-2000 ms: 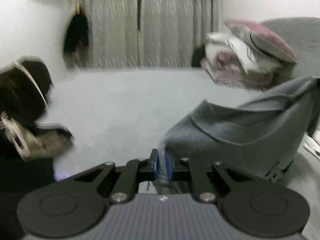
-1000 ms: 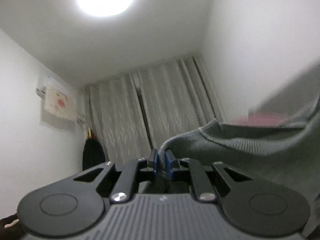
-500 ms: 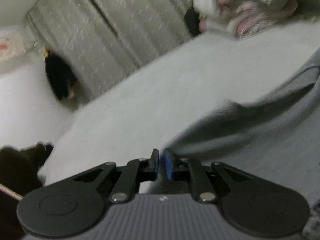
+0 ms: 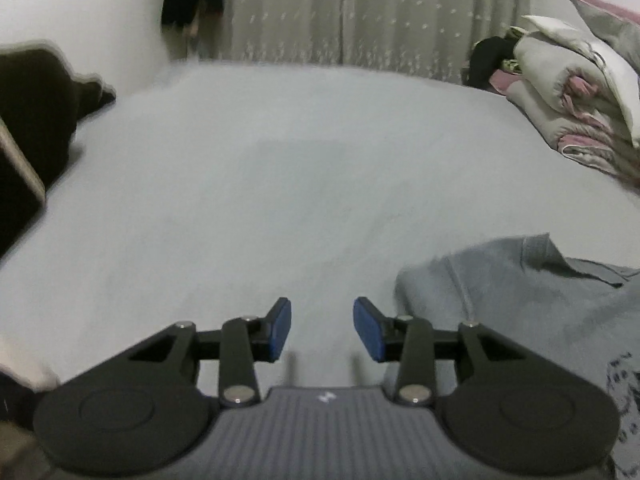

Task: Fold clothes
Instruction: 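Lay the T-shirt flat on the bed and open both grippers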

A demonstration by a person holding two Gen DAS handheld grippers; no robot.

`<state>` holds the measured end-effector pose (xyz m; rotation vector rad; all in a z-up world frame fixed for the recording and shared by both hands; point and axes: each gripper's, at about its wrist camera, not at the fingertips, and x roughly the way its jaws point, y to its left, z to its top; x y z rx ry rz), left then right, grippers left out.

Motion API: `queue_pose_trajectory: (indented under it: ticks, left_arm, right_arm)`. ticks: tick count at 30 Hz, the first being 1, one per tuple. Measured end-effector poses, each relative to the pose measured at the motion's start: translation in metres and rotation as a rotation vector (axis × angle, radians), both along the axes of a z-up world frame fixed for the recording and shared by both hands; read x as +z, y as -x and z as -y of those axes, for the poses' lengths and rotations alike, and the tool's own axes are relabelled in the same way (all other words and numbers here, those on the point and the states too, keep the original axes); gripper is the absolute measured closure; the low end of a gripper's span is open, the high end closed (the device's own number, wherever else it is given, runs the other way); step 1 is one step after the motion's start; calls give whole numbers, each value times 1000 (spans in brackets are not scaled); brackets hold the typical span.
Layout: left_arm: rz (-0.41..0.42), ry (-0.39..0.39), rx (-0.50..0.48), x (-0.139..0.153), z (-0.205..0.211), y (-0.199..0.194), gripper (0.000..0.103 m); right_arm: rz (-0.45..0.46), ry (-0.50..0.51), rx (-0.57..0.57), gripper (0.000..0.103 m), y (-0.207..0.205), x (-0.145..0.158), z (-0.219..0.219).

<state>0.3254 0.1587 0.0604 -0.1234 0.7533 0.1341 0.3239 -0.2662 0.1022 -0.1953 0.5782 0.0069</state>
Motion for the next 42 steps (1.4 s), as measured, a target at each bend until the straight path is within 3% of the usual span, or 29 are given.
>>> queue_pose_trajectory:
  ticks: [2, 4, 6, 8, 10, 11, 13, 14, 15, 17, 19, 20, 22, 23, 28, 29, 30, 32, 34, 35, 36, 42]
  left_arm:
    - [-17, 89, 9, -10, -9, 5, 62]
    - [-39, 154, 12, -21, -8, 7, 61]
    - [-46, 143, -2, -23, -1, 4, 61]
    - [-22, 51, -12, -31, 16, 6, 62]
    - [-10, -11, -36, -34, 26, 9, 82]
    - [-6, -33, -44, -35, 30, 9, 99]
    - [-15, -10, -34, -33, 28, 5, 100]
    - [-12, -16, -27, -31, 24, 5, 100]
    - [-8, -33, -13, -31, 20, 5, 100]
    - [0, -29, 19, -29, 12, 4, 100]
    - [6, 4, 49, -26, 2, 1, 100]
    - [4, 35, 47, -23, -2, 0, 100]
    - [-22, 139, 15, -18, -13, 0, 100]
    - [-37, 191, -5, -17, -18, 1, 96]
    - [-37, 183, -38, -20, -12, 1, 91]
    - [-42, 201, -56, -23, -9, 0, 79]
    - [-43, 219, -69, -25, -7, 0, 59]
    - [-28, 245, -89, -28, -2, 0, 40]
    - [-13, 238, -105, -32, 5, -1, 44]
    - [-13, 210, -104, -34, 8, -2, 63]
    - [-12, 186, -103, -35, 12, -3, 94]
    - [36, 107, -35, -19, -8, 2, 98]
  right_arm:
    - [-48, -18, 73, 56, 20, -3, 0]
    - [-83, -83, 102, 55, 26, -13, 3]
    - [-95, -90, 122, 56, 24, -21, 0]
    - [-96, -52, 139, 60, 19, -27, -7]
    - [-96, -13, 156, 79, 13, -34, -14]
    - [-97, 6, 165, 84, 11, -37, -17]
    - [-47, 7, 156, 84, 13, -31, -20]
    - [-10, -15, 153, 79, 18, -26, -18]
    - [23, -38, 151, 60, 21, -20, -17]
    - [16, -67, 178, 37, 18, -17, -15]
    - [-37, -44, 227, 39, 9, -25, -21]
    - [-65, -11, 238, 46, 6, -31, -26]
    - [-95, 38, 220, 86, 0, -39, -31]
    - [-101, 56, 196, 99, -3, -41, -32]
    - [12, 85, 24, 99, -4, -11, -9]
    - [12, 95, -5, 99, -7, -6, -3]
    - [13, 105, -34, 99, -11, 0, 3]
    - [-5, 130, -71, 99, -19, 3, 10]
    - [-36, 158, -93, 99, -28, 0, 14]
    - [-51, 163, -105, 99, -34, -5, 15]
    - [-66, 167, -116, 99, -39, -10, 15]
    - [-75, 168, -157, 99, -52, -27, 11]
